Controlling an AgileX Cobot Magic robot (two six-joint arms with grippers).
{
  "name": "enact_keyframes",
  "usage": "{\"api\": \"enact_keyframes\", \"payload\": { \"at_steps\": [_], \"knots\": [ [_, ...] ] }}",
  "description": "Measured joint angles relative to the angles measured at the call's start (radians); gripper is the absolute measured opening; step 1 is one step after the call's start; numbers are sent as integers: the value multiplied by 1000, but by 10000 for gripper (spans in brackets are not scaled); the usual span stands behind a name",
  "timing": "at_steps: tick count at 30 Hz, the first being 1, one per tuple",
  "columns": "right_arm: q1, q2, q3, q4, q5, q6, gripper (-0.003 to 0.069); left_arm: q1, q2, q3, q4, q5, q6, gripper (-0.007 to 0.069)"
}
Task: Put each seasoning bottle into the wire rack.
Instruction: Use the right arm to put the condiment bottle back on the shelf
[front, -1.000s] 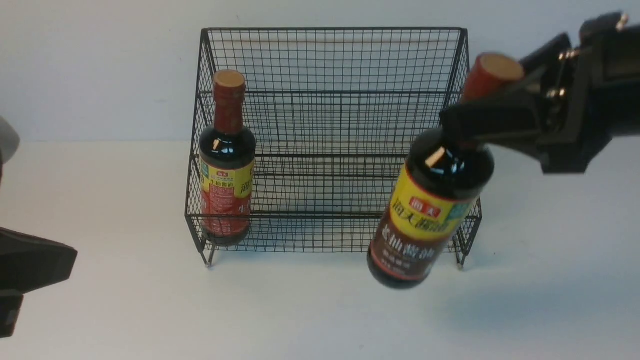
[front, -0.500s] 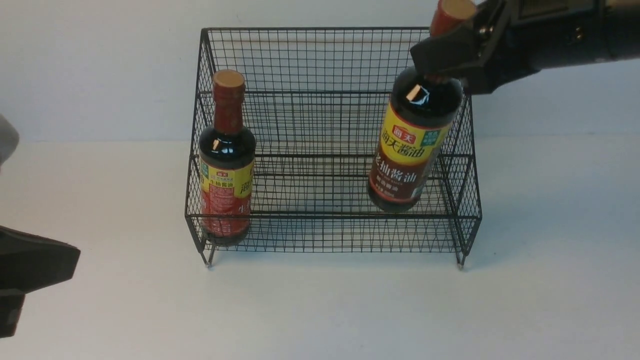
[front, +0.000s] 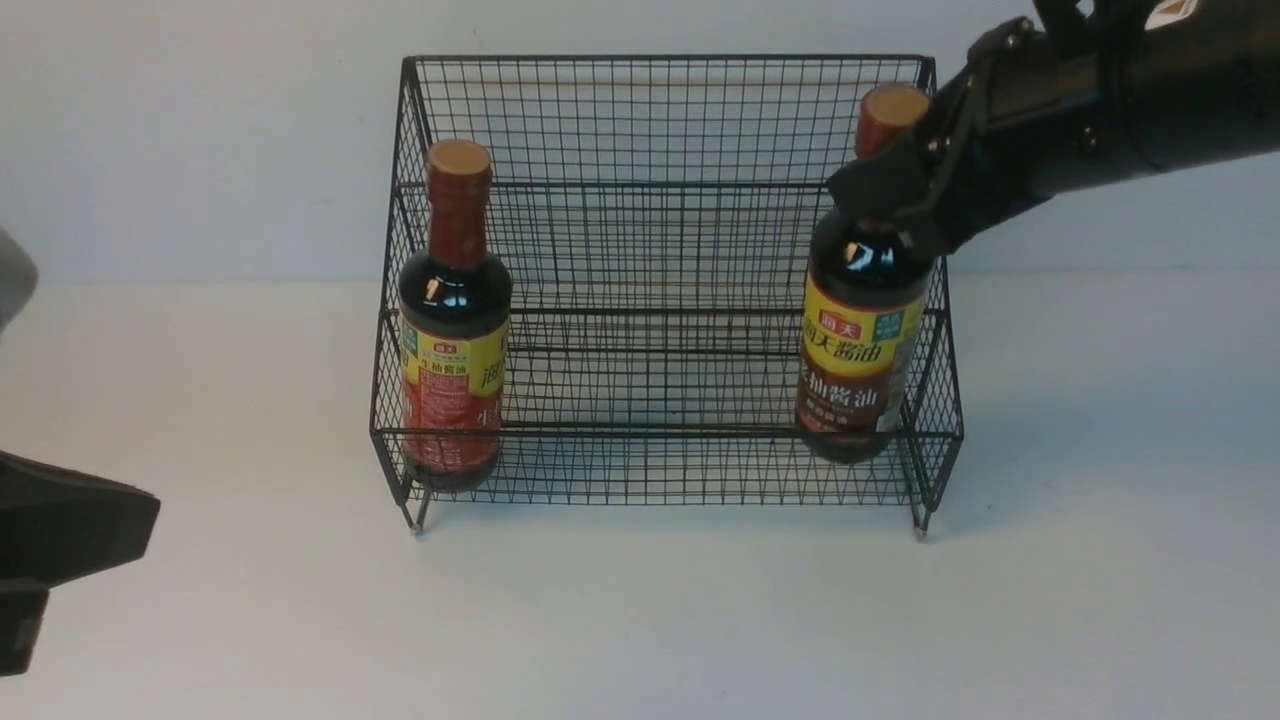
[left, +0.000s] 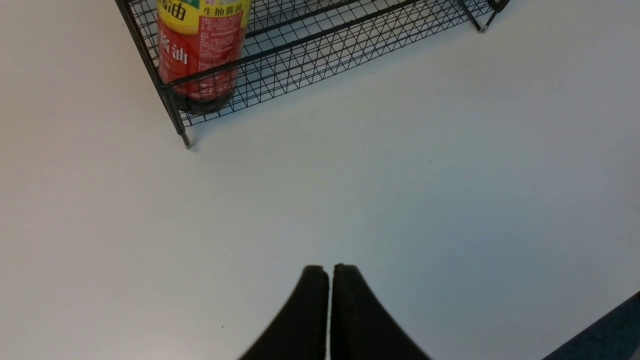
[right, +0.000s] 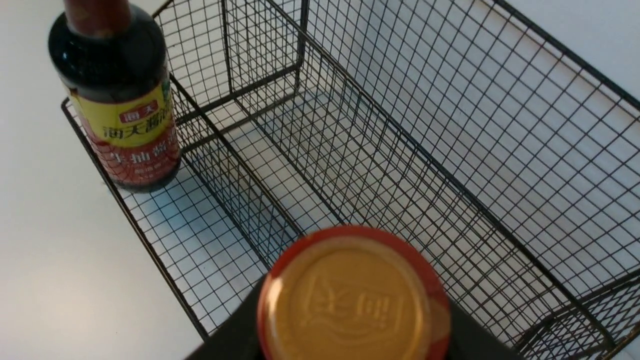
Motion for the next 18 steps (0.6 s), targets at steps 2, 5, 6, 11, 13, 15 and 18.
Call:
{"api": "enact_keyframes", "payload": {
  "at_steps": [2, 5, 6, 11, 13, 15, 18],
  "knots": [
    [0, 8, 0, -13, 0, 19, 277, 0, 0, 0, 0, 0, 0, -4],
    [0, 27, -3, -35, -2, 59, 277, 0, 0, 0, 0, 0, 0, -4],
    [0, 37, -3, -47, -2, 80, 277, 0, 0, 0, 0, 0, 0, -4],
    [0, 68, -3, -110, -2, 172, 277, 0, 0, 0, 0, 0, 0, -4],
    [0, 69, -4, -128, -2, 201, 277, 0, 0, 0, 0, 0, 0, -4],
    [0, 69, -8, -152, 3, 235, 277, 0, 0, 0, 0, 0, 0, -4],
    [0, 69, -10, -177, 5, 278, 277, 0, 0, 0, 0, 0, 0, -4]
  ]
}}
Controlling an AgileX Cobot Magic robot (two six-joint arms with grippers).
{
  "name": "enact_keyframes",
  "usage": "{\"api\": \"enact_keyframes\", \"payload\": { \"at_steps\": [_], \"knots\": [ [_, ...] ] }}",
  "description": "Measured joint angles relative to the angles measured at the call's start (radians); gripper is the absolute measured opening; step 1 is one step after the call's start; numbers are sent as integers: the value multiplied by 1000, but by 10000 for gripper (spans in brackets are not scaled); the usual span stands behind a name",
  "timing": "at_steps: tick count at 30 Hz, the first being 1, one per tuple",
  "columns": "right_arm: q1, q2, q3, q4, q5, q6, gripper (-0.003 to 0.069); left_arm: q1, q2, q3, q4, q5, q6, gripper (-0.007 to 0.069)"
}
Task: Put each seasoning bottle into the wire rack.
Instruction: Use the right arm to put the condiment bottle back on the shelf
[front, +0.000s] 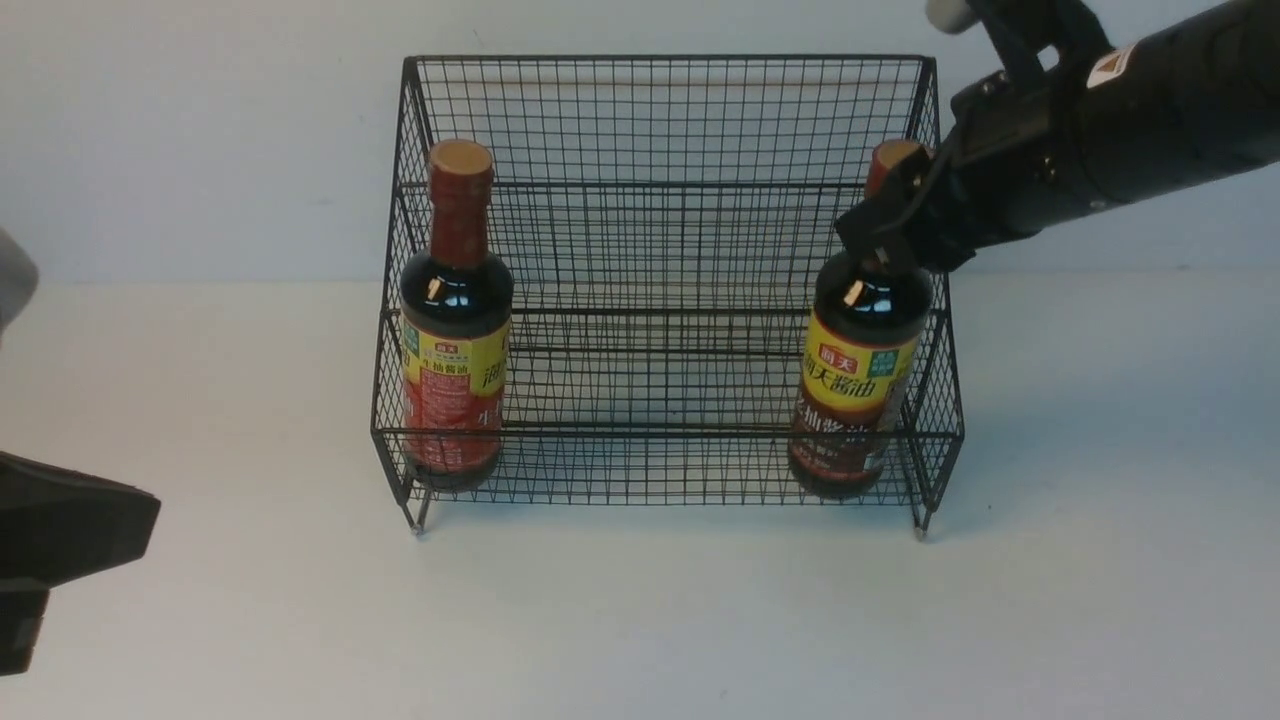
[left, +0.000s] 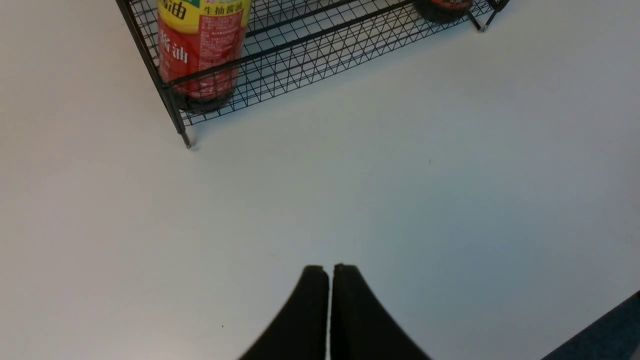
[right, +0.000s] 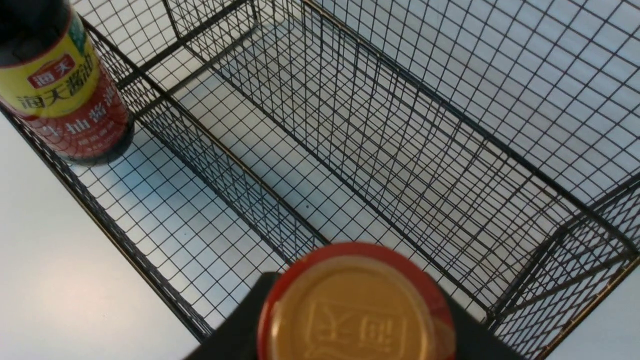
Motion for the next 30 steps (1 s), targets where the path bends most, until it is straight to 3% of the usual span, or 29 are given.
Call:
{"api": "enact_keyframes", "payload": {
  "at_steps": [27, 30],
  "knots": [
    [9, -2, 0, -70, -4, 88, 279, 0, 0, 0, 0, 0, 0, -4],
    [9, -2, -1, -106, -18, 96, 320, 0, 0, 0, 0, 0, 0, -4]
  ]
}}
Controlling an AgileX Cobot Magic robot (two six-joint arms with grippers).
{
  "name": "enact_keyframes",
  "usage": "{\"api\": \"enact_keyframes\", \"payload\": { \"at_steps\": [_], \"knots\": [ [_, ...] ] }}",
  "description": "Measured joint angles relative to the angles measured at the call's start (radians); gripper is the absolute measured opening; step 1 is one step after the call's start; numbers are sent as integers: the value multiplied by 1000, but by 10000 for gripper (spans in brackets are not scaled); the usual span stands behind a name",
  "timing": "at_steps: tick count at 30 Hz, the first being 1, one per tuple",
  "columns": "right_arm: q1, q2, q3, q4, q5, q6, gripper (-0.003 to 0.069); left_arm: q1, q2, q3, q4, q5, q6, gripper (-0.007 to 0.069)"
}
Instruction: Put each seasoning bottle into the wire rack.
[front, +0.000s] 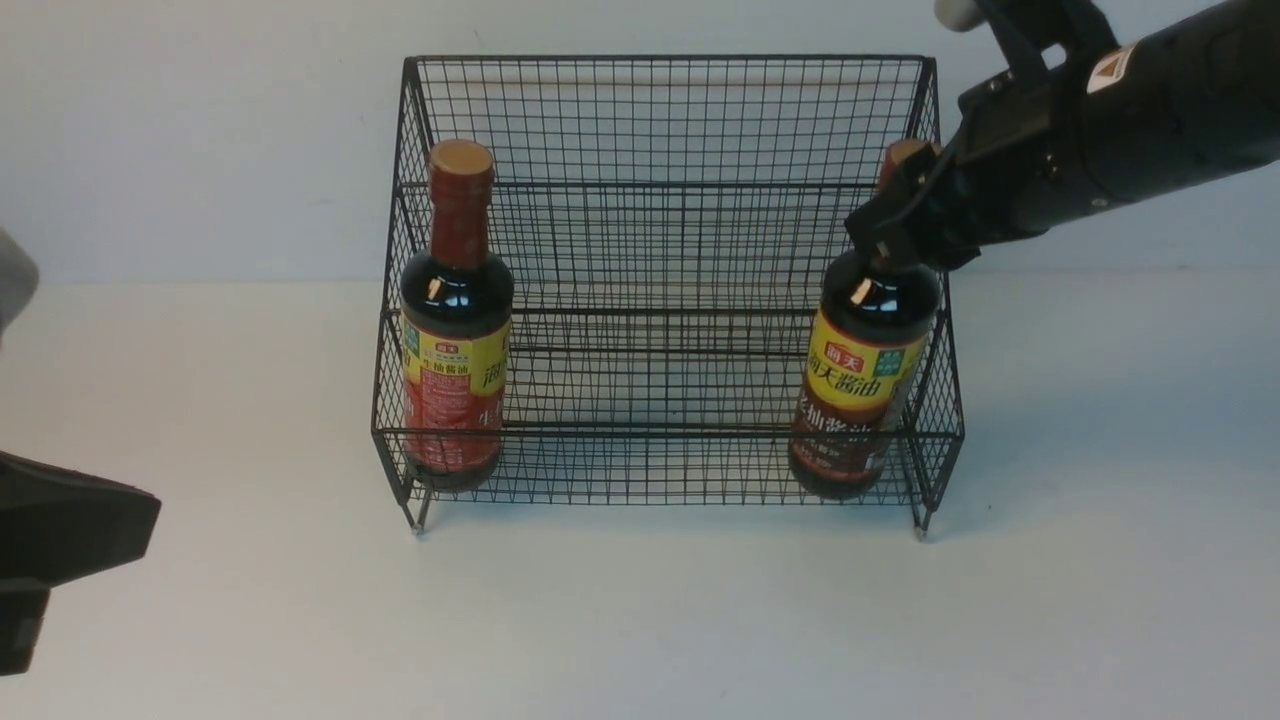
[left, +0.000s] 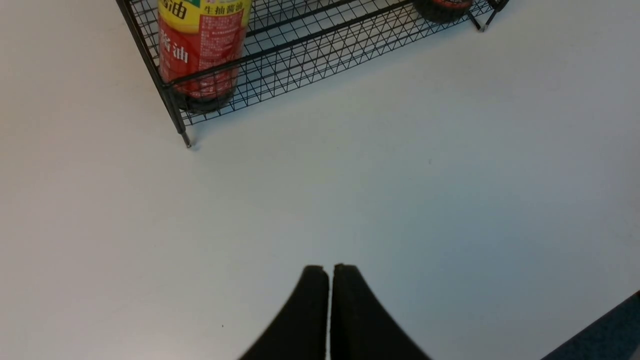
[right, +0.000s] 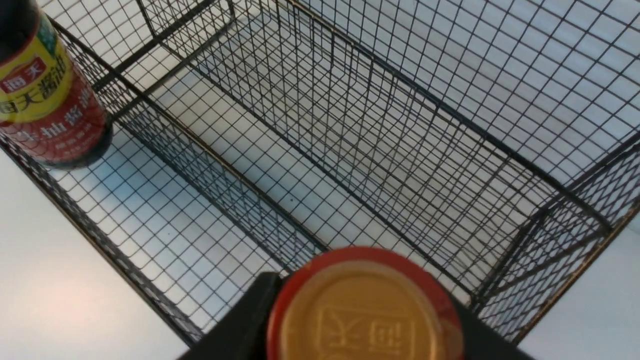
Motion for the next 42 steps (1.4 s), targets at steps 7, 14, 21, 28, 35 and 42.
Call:
{"api": "enact_keyframes", "payload": {
  "at_steps": [7, 14, 21, 28, 35, 42],
  "knots": [
    [-8, 0, -4, -47, -32, 4, 541, 0, 0, 0, 0, 0, 0, -4],
    [-8, -8, -4, -47, -34, 26, 624, 0, 0, 0, 0, 0, 0, -4],
    [-8, -109, -4, -47, -8, 126, 624, 0, 0, 0, 1, 0, 0, -4],
    [-8, -216, -7, -48, 89, 163, 617, 0, 0, 0, 4, 0, 0, -4],
    [-8, -424, -8, -58, 287, 165, 518, 0, 0, 0, 5, 0, 0, -4],
    [-8, -724, -9, -182, 502, 171, 263, 0, 0, 0, 61, 0, 0, -4]
  ]
}}
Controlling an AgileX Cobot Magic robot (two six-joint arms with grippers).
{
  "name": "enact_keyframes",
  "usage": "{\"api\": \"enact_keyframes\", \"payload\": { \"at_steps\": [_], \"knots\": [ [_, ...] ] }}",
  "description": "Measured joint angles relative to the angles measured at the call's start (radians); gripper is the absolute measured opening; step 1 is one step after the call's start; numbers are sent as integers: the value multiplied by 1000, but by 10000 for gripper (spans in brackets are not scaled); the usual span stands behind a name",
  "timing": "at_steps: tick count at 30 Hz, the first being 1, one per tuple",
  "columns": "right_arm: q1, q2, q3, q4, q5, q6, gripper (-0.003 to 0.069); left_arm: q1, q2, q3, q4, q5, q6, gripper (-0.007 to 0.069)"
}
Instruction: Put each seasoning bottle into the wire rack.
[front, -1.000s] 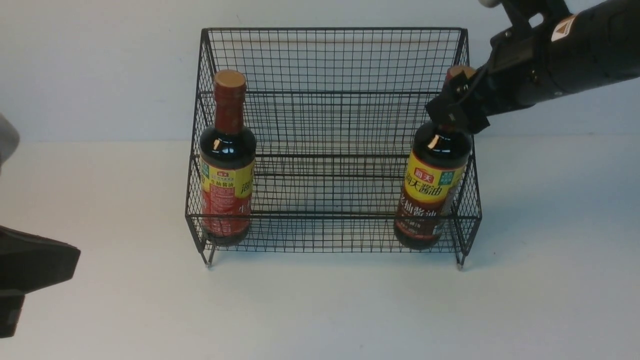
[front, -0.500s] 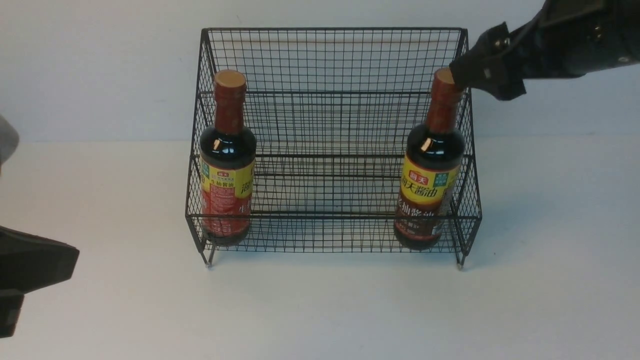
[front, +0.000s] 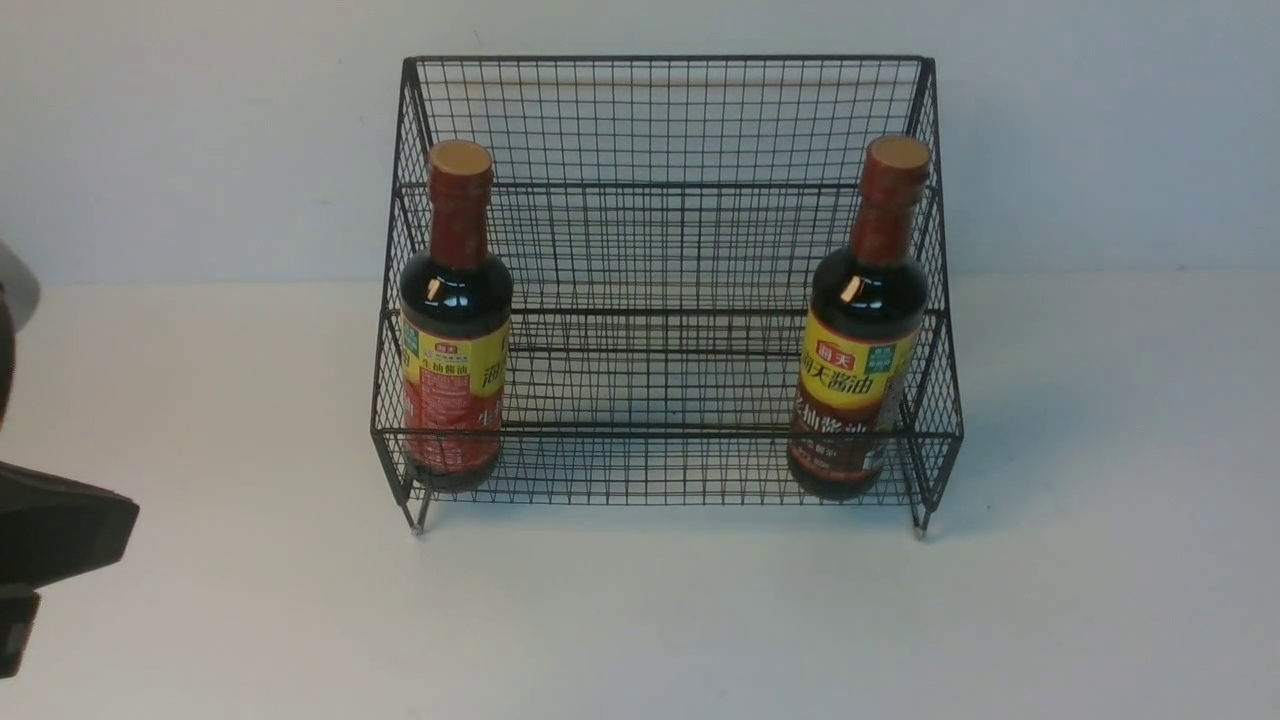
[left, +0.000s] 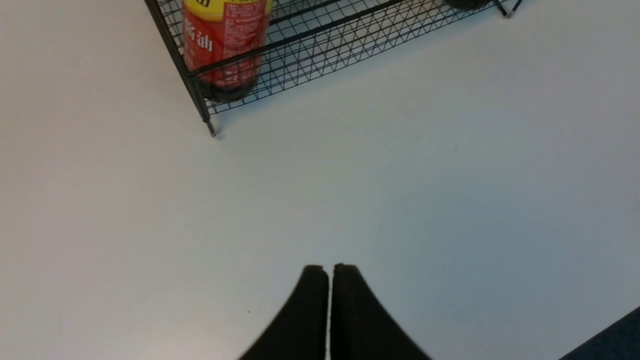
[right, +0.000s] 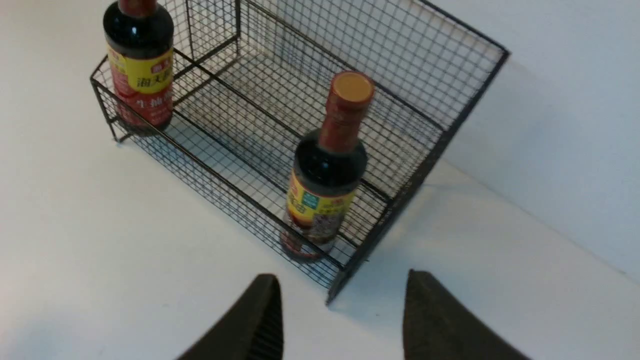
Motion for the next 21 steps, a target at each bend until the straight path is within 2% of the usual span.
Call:
{"api": "enact_keyframes", "payload": {
  "at_steps": [3, 4, 6, 8, 12, 13, 14, 15, 17, 21],
  "knots": [
    [0, -138, 7, -22, 11, 58, 144, 0, 0, 0, 10, 0, 0, -4],
    [0, -159, 12, -22, 11, 62, 127, 0, 0, 0, 10, 0, 0, -4],
    [0, -310, 90, -13, 7, 108, 33, 0, 0, 0, 13, 0, 0, -4],
    [0, -409, 180, 2, -39, 121, 4, 0, 0, 0, 14, 0, 0, -4],
    [0, -611, 472, 73, -365, 126, -13, 0, 0, 0, 14, 1, 0, -4],
    [0, -626, 504, 87, -404, 124, -13, 0, 0, 0, 14, 1, 0, -4],
    [0, -675, 640, 119, -554, 108, -13, 0, 0, 0, 14, 1, 0, -4],
    [0, -678, 654, 126, -588, 104, -13, 0, 0, 0, 14, 1, 0, -4],
    [0, -702, 797, 146, -769, 48, -14, 0, 0, 0, 14, 1, 0, -4],
    [0, -703, 901, 151, -903, -17, -14, 0, 0, 0, 14, 1, 0, -4]
  ]
}}
